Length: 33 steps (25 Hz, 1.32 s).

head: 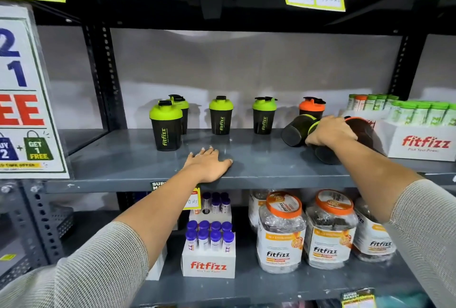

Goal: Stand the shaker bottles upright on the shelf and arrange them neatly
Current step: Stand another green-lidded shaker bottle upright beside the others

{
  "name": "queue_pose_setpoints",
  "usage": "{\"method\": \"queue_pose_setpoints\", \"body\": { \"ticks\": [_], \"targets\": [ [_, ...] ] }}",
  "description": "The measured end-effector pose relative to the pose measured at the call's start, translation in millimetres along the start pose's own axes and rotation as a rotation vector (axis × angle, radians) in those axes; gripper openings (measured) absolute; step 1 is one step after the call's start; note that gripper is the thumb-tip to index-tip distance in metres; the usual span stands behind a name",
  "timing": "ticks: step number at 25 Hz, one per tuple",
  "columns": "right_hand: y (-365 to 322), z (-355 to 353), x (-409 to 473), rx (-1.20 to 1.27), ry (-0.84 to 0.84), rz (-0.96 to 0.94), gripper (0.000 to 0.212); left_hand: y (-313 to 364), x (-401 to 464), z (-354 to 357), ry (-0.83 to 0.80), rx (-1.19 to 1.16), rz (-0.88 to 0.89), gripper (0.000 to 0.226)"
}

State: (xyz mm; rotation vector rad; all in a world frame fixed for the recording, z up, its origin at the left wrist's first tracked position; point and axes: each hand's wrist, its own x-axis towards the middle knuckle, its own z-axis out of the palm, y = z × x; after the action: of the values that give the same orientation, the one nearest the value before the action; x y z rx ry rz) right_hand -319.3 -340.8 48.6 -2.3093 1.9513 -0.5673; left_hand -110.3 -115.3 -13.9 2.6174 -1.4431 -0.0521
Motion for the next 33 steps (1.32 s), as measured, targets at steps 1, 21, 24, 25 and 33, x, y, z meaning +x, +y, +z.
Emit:
{"method": "queue_pose_setpoints", "body": {
  "ticks": [1,21,24,25,33],
  "targets": [
    [1.4,-5.5,-2.3,0.009,0.010,-0.013,0.096,0.1,0.0,-0.1,-0.001,-0.002,0.000,0.076],
    [-147.7,28.5,-94.8,0.751,0.079,-0.571,0.094,-43.4,-8.8,-12.4,0.073,-0.031,-0.045,0.054],
    [-155.3,37.7,-94.3,0.772,0.048,-0.582,0.092,-44.0,-9.2,-11.4,0.099,-0.036,-0.070,0.054],
    [-156.7,39.7,-93.8,0.765,0.046,-0.590,0.093,-43.3,-9.3,-11.6,0.100,-0.033,-0.069,0.054],
    [-155.3,34.5,-87.7,0.716,-0.020,-0.583,0.115,-42.5,-14.1,-12.9,0.106,-0.049,-0.069,0.054]
  ]
}}
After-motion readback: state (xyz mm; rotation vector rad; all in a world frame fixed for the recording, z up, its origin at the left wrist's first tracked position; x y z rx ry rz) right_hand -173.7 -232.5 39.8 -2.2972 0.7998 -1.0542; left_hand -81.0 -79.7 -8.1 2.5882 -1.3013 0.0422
